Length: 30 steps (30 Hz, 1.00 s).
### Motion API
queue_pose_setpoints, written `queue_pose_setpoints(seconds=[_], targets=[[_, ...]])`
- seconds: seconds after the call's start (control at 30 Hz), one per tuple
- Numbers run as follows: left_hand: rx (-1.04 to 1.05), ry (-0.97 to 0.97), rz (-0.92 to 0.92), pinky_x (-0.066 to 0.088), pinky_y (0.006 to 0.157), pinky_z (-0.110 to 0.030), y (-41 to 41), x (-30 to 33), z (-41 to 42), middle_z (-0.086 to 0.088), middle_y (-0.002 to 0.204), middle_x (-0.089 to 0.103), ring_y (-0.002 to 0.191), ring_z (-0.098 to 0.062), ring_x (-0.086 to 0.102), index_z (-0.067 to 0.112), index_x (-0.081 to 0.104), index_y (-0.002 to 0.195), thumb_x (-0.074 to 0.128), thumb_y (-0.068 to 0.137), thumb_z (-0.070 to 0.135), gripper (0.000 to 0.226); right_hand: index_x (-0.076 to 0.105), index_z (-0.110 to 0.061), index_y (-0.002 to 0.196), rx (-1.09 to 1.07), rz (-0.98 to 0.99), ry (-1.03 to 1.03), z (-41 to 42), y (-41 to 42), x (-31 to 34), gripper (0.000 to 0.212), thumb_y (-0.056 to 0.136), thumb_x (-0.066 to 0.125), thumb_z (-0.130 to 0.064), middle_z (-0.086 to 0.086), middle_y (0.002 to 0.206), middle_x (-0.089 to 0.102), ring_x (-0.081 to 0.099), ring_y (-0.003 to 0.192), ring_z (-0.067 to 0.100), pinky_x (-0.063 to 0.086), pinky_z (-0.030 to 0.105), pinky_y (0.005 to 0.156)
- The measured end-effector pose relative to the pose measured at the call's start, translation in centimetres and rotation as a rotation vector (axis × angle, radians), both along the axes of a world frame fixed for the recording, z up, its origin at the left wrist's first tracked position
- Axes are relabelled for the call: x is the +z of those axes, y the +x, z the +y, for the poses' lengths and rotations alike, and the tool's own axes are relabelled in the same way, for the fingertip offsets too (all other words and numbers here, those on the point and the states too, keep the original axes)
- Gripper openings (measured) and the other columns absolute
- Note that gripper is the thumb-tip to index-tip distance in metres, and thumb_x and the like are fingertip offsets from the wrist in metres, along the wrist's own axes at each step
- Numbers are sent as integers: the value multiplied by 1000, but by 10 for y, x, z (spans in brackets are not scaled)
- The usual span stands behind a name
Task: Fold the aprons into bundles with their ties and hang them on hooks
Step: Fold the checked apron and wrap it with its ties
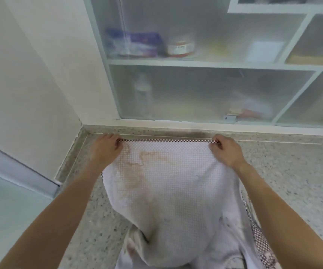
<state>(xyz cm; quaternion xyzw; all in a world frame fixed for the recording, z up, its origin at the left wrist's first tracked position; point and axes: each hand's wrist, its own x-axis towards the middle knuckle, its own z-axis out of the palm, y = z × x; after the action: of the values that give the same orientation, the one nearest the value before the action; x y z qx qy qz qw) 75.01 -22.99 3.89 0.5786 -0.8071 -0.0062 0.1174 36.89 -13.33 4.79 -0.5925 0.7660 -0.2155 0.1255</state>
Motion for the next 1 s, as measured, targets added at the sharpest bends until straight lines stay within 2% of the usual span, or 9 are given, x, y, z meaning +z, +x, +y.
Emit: queue_pose_setpoints(seconds=[0.17,0.37,0.47,0.57,0.7,0.77,0.87,0.93,1.0], targets=[[-23,-10,-77,45,79,-41,-12,-44,-66,-12,84,68,86,-33,61,7,65,89,50,83,26,25,67,-9,98,-92,331,-32,-58,-3,-34,18,85,56,-15,14,83,68,53,89,35,34,39,82],[-7,-49,-219,31,76,-42,-28,-99,-109,-10,81,66,81,-32,58,9,66,86,53,82,22,19,70,-14,96,-84,492,97,-105,-9,-89,18,88,56,-22,11,90,70,52,95,32,27,40,84],[19,-1,-267,30,88,-44,-30,-120,-121,-8,90,65,91,-31,56,13,67,93,63,83,19,13,71,-12,95,-44,501,138,-121,-11,-120,17,87,58,-21,12,93,69,52,97,33,26,42,86],[44,33,-215,30,98,-49,-32,-133,-121,-9,104,62,102,-32,52,15,64,103,66,80,21,24,66,-12,105,-41,434,116,-125,-9,-141,22,84,61,-17,11,112,64,50,108,34,29,45,92],[37,226,-137,31,100,-56,-49,-141,-92,-5,120,57,111,-30,50,19,58,116,35,85,46,46,58,-14,114,-150,314,75,-90,13,-156,34,87,46,-29,13,123,56,44,118,34,31,49,98],[82,401,-126,11,105,-65,-58,-152,-75,-2,145,35,133,-27,30,26,39,136,32,90,56,55,51,-18,126,-165,274,190,-67,25,-165,45,90,36,-40,15,137,44,33,130,37,22,56,105],[100,551,-121,-4,102,-71,-58,-176,-67,5,157,-10,143,-26,-11,35,1,148,29,85,70,77,8,-34,149,-130,194,476,-50,29,-185,66,91,19,-64,5,158,-5,-10,142,37,-13,63,105],[110,555,-121,-7,102,-72,-55,-184,-75,7,154,-22,142,-25,-20,38,-10,146,23,82,74,80,-8,-38,147,-106,184,510,-54,25,-192,76,82,6,-76,0,156,-20,-22,140,35,-16,65,103],[112,550,-122,-9,102,-72,-51,-188,-86,10,153,-25,141,-22,-22,41,-12,144,20,80,76,80,-10,-39,146,-76,174,511,-65,21,-194,79,81,8,-79,-1,155,-23,-25,139,35,-15,66,104]])
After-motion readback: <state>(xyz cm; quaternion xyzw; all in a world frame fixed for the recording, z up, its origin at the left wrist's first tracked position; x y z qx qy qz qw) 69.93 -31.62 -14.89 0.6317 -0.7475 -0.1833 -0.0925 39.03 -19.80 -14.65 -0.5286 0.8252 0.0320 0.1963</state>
